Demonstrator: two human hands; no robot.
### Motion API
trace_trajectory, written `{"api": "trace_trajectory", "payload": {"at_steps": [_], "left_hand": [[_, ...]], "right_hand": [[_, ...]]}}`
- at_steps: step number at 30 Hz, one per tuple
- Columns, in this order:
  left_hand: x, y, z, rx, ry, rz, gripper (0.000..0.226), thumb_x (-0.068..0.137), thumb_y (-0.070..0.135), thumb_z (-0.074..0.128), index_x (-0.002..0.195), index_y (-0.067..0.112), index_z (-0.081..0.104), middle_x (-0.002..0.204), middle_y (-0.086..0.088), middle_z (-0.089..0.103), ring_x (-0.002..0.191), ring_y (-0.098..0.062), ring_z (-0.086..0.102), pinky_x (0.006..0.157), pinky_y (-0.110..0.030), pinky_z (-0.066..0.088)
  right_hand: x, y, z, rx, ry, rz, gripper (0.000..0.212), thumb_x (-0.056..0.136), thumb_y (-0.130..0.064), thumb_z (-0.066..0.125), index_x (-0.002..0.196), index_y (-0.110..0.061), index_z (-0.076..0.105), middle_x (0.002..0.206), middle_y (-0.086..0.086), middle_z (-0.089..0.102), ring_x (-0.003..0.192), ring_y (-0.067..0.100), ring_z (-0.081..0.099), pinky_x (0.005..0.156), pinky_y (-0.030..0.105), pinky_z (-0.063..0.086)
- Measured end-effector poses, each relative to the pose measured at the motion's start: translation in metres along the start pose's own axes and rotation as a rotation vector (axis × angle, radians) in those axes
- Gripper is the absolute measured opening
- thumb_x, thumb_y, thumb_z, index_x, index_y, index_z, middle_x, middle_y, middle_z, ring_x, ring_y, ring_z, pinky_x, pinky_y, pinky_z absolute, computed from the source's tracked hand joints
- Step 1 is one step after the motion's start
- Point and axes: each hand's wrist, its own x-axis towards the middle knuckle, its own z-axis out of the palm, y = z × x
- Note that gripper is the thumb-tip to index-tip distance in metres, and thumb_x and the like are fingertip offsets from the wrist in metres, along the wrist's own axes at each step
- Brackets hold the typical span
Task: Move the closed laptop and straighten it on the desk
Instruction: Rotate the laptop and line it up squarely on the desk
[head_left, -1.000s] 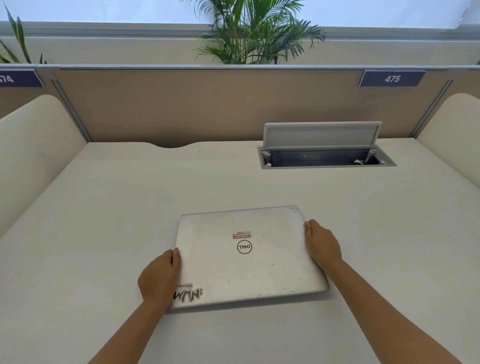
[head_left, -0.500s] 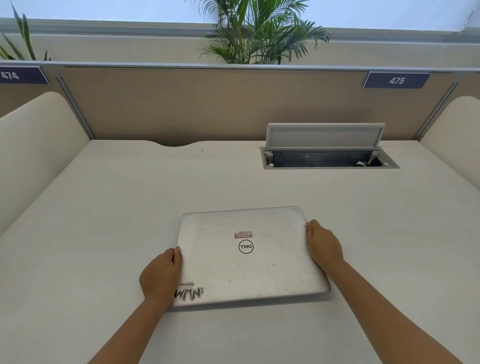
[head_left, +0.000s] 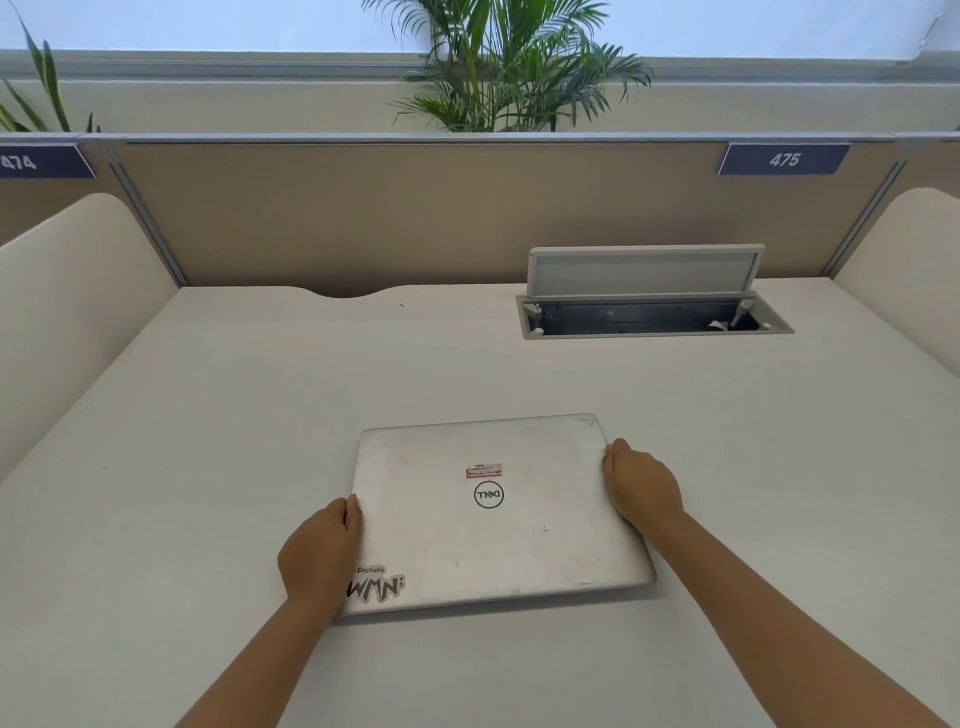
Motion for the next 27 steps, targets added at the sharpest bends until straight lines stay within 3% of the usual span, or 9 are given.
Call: {"api": "trace_trajectory", "payload": {"at_steps": [6,9,12,17,21,24,27], "left_hand": [[0.0,0.001,0.001,0.001,0.008,-0.011,0.045,0.096,0.033,0.026,0.057,0.015,0.041,0.054,-0.002,0.05,0.054,-0.023,0.049,0.046,-0.027,0.028],[0.0,0.0,0.001,0.006,0.013,-0.015,0.045,0.096,0.033,0.027,0.059,0.014,0.044,0.054,-0.002,0.051,0.054,-0.022,0.049,0.046,-0.027,0.029],[0.0,0.002,0.001,0.007,0.017,-0.017,0.046,0.096,0.033,0.026,0.058,0.015,0.043,0.054,-0.002,0.052,0.053,-0.021,0.048,0.046,-0.028,0.03],[-0.002,0.006,-0.002,0.027,0.01,-0.026,0.046,0.097,0.032,0.026,0.061,0.012,0.045,0.057,-0.004,0.052,0.056,-0.024,0.05,0.048,-0.029,0.031],[-0.004,0.01,-0.007,0.061,0.005,-0.033,0.042,0.097,0.032,0.03,0.068,0.007,0.047,0.066,-0.008,0.055,0.059,-0.027,0.051,0.052,-0.033,0.039],[-0.008,0.017,-0.014,0.11,0.067,0.12,0.025,0.092,0.023,0.049,0.081,0.001,0.055,0.08,-0.018,0.057,0.068,-0.035,0.055,0.049,-0.038,0.042],[-0.019,0.031,-0.013,0.181,0.077,0.299,0.048,0.088,0.037,0.034,0.092,-0.001,0.063,0.091,-0.021,0.065,0.077,-0.038,0.063,0.058,-0.042,0.053]], "right_hand": [[0.002,-0.002,-0.003,-0.054,-0.057,0.007,0.017,0.098,-0.024,0.025,0.087,-0.017,0.036,0.08,0.011,0.057,0.068,0.027,0.047,0.062,0.034,0.037],[0.002,0.002,0.001,-0.099,-0.002,-0.053,0.023,0.099,-0.022,0.025,0.081,-0.011,0.034,0.085,0.017,0.066,0.064,0.027,0.048,0.059,0.033,0.034],[0.004,0.004,0.003,-0.147,0.011,-0.079,0.025,0.1,-0.022,0.023,0.081,-0.01,0.034,0.085,0.017,0.066,0.068,0.029,0.055,0.06,0.033,0.035],[0.003,0.003,0.003,-0.112,0.018,-0.059,0.026,0.099,-0.022,0.024,0.079,-0.009,0.034,0.079,0.014,0.065,0.062,0.026,0.048,0.059,0.032,0.035],[-0.003,-0.004,0.002,-0.075,0.119,-0.019,0.025,0.098,-0.022,0.03,0.08,-0.01,0.042,0.078,0.013,0.062,0.066,0.028,0.054,0.056,0.032,0.036],[-0.015,-0.014,-0.001,-0.134,0.288,-0.105,0.015,0.09,-0.014,0.049,0.088,-0.001,0.056,0.081,0.016,0.058,0.071,0.031,0.055,0.049,0.036,0.043],[-0.022,-0.022,0.004,-0.158,0.194,-0.133,0.029,0.092,-0.021,0.044,0.113,-0.003,0.053,0.11,0.014,0.056,0.095,0.031,0.054,0.068,0.041,0.047]]}}
